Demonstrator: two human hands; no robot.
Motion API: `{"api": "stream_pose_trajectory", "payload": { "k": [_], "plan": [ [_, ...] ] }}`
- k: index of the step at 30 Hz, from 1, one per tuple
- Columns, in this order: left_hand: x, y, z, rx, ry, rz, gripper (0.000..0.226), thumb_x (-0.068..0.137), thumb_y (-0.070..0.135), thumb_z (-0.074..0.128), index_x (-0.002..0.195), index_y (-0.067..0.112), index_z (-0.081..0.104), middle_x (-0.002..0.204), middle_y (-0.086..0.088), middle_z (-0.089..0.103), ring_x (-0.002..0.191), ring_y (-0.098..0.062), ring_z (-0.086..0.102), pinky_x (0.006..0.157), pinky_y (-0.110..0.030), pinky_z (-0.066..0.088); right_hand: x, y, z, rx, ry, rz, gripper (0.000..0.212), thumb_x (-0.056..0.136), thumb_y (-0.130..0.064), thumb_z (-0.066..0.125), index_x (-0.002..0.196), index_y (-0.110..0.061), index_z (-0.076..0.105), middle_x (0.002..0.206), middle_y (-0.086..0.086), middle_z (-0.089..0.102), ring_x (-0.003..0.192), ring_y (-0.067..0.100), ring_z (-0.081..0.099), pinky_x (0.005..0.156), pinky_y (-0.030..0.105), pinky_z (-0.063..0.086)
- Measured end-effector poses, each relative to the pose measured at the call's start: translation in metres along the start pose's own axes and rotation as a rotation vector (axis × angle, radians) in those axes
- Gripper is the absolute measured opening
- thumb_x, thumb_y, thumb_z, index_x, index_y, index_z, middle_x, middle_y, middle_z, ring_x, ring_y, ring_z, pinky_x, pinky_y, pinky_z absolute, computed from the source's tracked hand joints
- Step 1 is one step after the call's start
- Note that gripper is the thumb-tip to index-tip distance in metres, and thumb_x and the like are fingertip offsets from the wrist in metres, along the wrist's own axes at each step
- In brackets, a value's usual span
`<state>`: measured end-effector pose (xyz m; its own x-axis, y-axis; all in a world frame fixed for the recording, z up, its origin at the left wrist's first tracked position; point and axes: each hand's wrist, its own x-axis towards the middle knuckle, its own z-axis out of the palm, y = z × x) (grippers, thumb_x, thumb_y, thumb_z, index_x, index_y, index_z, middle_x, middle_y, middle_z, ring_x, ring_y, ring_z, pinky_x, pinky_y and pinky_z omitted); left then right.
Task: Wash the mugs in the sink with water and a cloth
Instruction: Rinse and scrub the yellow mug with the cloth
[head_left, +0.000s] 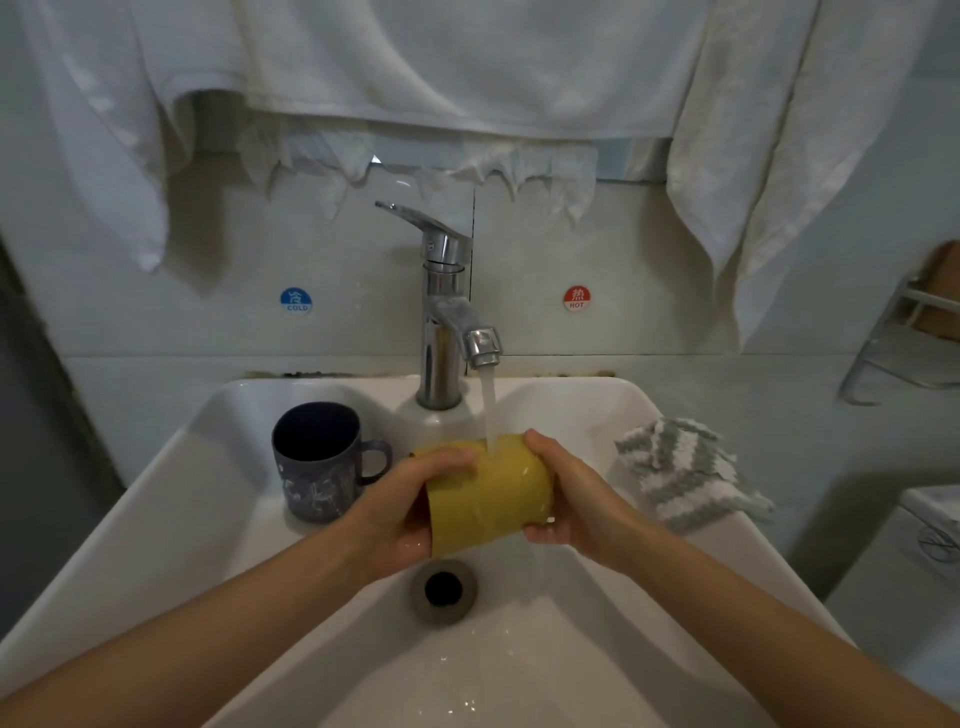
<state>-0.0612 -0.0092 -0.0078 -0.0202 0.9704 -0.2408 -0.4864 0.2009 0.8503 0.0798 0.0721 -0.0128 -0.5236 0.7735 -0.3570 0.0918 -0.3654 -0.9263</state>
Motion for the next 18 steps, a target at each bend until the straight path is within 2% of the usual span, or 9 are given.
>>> {"api": "stream_pose_trajectory", "payload": {
  "k": [3, 6, 8, 11, 13, 14, 15, 17, 18],
  "plan": [
    [0.000, -0.003, -0.007, 0.463, -0.088, 0.095, 0.086, 0.041, 0.046, 0.089, 0.115, 0.030, 0.050, 0.117, -0.002, 0.059, 0.102, -0.018, 0.062, 0.075, -0.027, 0.054, -0.001, -0.002, -0.001, 0.044, 0.024, 0.000, 0.036, 0.088, -0.054, 0.049, 0.106, -0.023, 0.054, 0.098, 0.008, 0.055, 0.081, 0.020, 0.057, 0.042, 0.021, 0.047],
    [-0.002, -0.008, -0.018, 0.771, -0.071, 0.172, 0.068, 0.063, 0.020, 0.084, 0.116, 0.036, 0.046, 0.120, 0.004, 0.058, 0.105, -0.009, 0.061, 0.086, -0.026, 0.054, -0.001, 0.000, 0.001, -0.021, 0.035, -0.017, 0.038, 0.091, -0.057, 0.041, 0.105, -0.024, 0.054, 0.094, 0.005, 0.057, 0.080, 0.018, 0.058, 0.043, 0.022, 0.049],
    [-0.004, -0.013, -0.024, 0.770, -0.042, 0.204, 0.065, 0.066, 0.006, 0.080, 0.115, 0.036, 0.049, 0.119, 0.005, 0.061, 0.104, -0.008, 0.062, 0.089, -0.027, 0.053, -0.003, 0.001, 0.005, -0.089, 0.030, -0.024, 0.041, 0.093, -0.057, 0.037, 0.110, -0.024, 0.051, 0.098, 0.003, 0.057, 0.086, 0.017, 0.058, 0.048, 0.023, 0.052],
    [0.000, -0.021, -0.031, 0.675, -0.044, 0.253, 0.064, 0.060, 0.008, 0.073, 0.116, 0.031, 0.052, 0.119, 0.003, 0.063, 0.107, -0.012, 0.062, 0.089, -0.029, 0.053, -0.001, 0.003, 0.008, -0.135, 0.032, -0.054, 0.046, 0.095, -0.054, 0.033, 0.122, -0.020, 0.049, 0.110, 0.003, 0.056, 0.092, 0.017, 0.057, 0.053, 0.025, 0.055],
    [0.003, -0.024, -0.034, 0.600, -0.020, 0.279, 0.067, 0.059, 0.012, 0.074, 0.121, 0.027, 0.053, 0.123, 0.002, 0.061, 0.112, -0.016, 0.060, 0.091, -0.031, 0.051, -0.001, 0.005, 0.005, -0.372, 0.076, -0.248, 0.041, 0.099, -0.046, 0.029, 0.131, -0.024, 0.044, 0.131, 0.000, 0.049, 0.105, 0.011, 0.053, 0.070, 0.022, 0.055],
    [0.003, -0.025, -0.035, 0.567, -0.020, 0.286, 0.070, 0.059, 0.015, 0.074, 0.124, 0.025, 0.052, 0.126, 0.002, 0.060, 0.115, -0.016, 0.058, 0.095, -0.034, 0.050, -0.003, 0.006, 0.002, -0.587, 0.100, -0.411, 0.039, 0.101, -0.041, 0.027, 0.136, -0.029, 0.038, 0.142, -0.002, 0.041, 0.116, 0.007, 0.047, 0.089, 0.019, 0.047],
    [0.004, -0.027, -0.036, 0.537, -0.025, 0.295, 0.071, 0.060, 0.016, 0.074, 0.127, 0.024, 0.051, 0.129, 0.003, 0.058, 0.118, -0.016, 0.056, 0.098, -0.036, 0.047, -0.007, 0.007, -0.002, -0.840, 0.110, -0.575, 0.042, 0.102, -0.037, 0.027, 0.143, -0.029, 0.027, 0.151, -0.006, 0.029, 0.130, 0.003, 0.034, 0.104, 0.014, 0.028],
    [0.005, -0.029, -0.036, 0.486, -0.026, 0.312, 0.066, 0.067, 0.009, 0.070, 0.129, 0.022, 0.049, 0.132, 0.004, 0.057, 0.120, -0.014, 0.055, 0.100, -0.034, 0.046, -0.015, 0.013, -0.001, -1.271, 0.032, -0.763, 0.051, 0.102, -0.027, 0.029, 0.149, -0.025, 0.008, 0.157, -0.008, 0.009, 0.141, 0.001, 0.006, 0.103, 0.004, -0.008],
    [0.006, -0.030, -0.037, 0.465, -0.028, 0.321, 0.063, 0.071, 0.004, 0.066, 0.129, 0.021, 0.049, 0.131, 0.003, 0.058, 0.119, -0.014, 0.056, 0.099, -0.032, 0.047, -0.019, 0.018, 0.004, -1.383, -0.028, -0.801, 0.057, 0.101, -0.023, 0.031, 0.150, -0.023, 0.002, 0.158, -0.008, 0.004, 0.142, 0.004, 0.000, 0.103, 0.004, -0.014]
  ]
}}
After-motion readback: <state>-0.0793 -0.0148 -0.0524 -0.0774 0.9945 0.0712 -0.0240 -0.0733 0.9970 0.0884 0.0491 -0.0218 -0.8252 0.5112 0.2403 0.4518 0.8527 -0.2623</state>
